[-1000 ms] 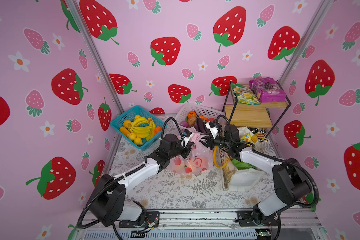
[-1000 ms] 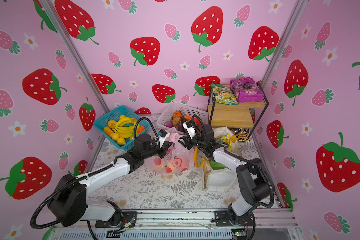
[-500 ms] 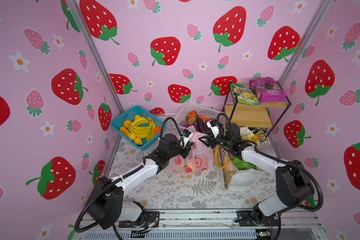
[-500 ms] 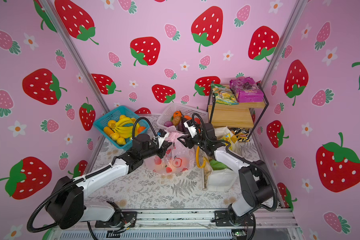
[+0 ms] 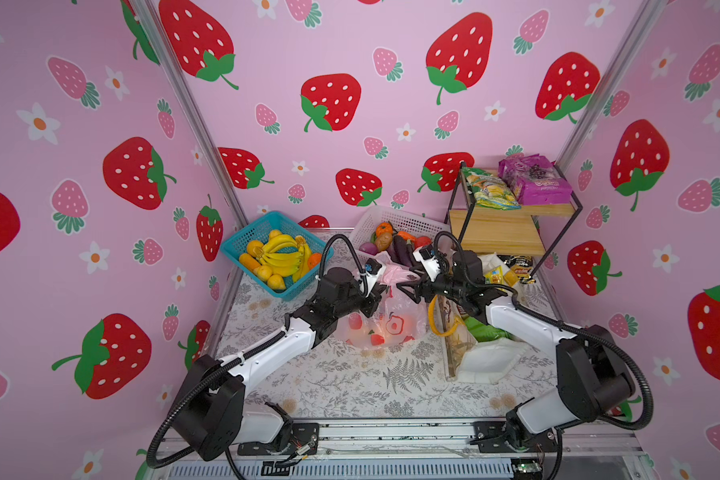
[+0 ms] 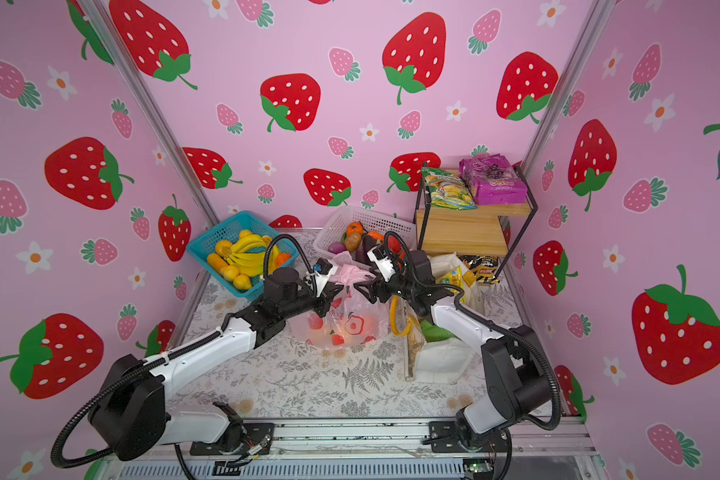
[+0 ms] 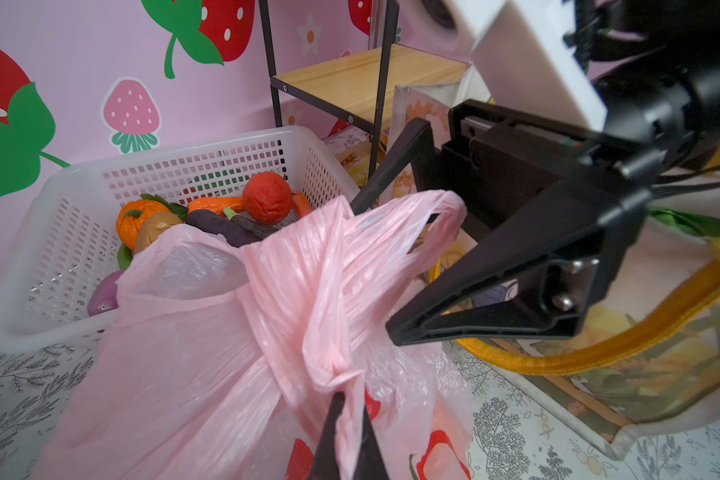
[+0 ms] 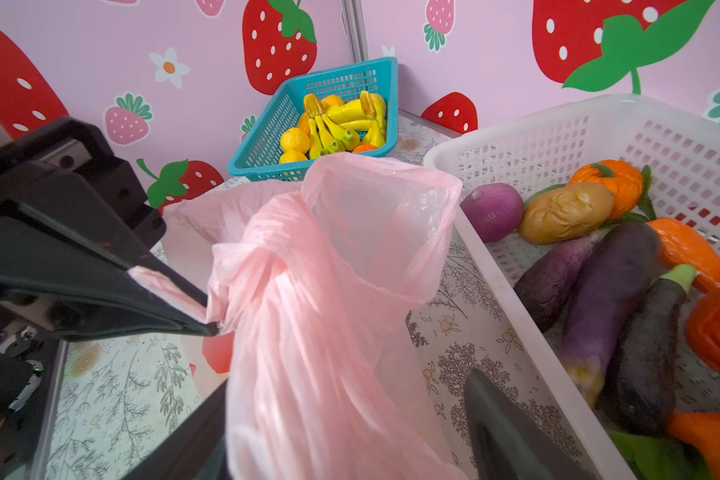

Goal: Place the mixed food into the grocery bags and tie them

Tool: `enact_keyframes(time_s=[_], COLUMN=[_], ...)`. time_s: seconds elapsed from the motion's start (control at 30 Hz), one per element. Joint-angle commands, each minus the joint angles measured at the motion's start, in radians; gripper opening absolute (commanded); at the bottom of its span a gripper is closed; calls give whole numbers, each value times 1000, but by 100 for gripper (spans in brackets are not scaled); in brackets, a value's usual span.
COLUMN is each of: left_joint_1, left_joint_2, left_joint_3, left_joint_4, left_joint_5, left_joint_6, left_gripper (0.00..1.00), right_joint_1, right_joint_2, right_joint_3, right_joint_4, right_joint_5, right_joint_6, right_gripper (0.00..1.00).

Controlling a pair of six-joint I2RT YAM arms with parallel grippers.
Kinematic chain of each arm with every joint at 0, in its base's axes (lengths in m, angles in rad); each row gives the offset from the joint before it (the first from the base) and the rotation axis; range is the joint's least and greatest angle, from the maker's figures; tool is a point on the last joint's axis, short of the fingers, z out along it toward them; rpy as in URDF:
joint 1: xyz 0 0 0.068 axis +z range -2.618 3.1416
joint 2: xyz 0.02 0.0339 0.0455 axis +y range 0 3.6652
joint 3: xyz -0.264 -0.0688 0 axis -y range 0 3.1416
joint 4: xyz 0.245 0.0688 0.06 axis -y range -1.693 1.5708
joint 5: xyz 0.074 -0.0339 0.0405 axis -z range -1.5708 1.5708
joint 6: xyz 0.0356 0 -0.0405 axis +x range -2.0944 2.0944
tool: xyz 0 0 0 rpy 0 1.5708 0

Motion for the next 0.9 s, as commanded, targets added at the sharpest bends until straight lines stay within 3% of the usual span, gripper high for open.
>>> enact_keyframes(time_s=[0.0, 0.33, 0.6, 0.87], left_joint_1=[4, 4, 4, 5], left_joint_2=[-15, -3, 0, 14], left_joint_3=[42, 48, 47, 50], left_joint_4=[2, -4, -12, -25], left_joint_5=[23, 45, 46, 31], left_joint_6=[4, -6, -2, 15], left_gripper=[0, 0, 0, 0], right_joint_1=[13, 55, 63, 62], right_joint_2=[-4, 68, 65, 39], right_joint_3=[-7, 40, 49, 27], right_joint_4=[-9, 45, 134, 178], right_joint_5=[53, 148, 194, 124], right_joint_6=[-100, -169, -145, -140], right_gripper=[88, 89, 78, 70])
